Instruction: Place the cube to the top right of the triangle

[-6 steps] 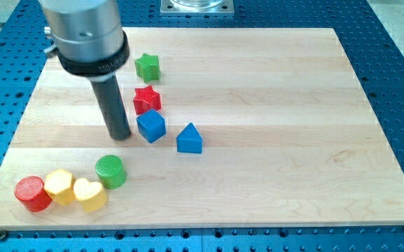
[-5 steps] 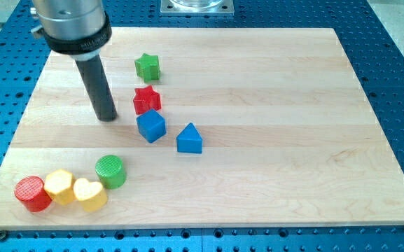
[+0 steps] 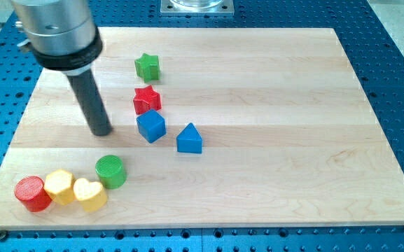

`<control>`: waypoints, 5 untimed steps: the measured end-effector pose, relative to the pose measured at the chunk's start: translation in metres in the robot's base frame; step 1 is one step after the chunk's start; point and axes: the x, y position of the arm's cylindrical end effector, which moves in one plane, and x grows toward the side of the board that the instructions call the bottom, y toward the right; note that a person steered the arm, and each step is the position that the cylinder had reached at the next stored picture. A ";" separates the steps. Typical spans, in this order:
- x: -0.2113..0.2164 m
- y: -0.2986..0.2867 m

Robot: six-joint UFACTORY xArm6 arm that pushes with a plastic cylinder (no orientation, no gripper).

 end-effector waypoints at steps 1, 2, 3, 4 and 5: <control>0.003 0.037; 0.005 0.076; 0.005 0.105; -0.005 0.146; -0.037 0.189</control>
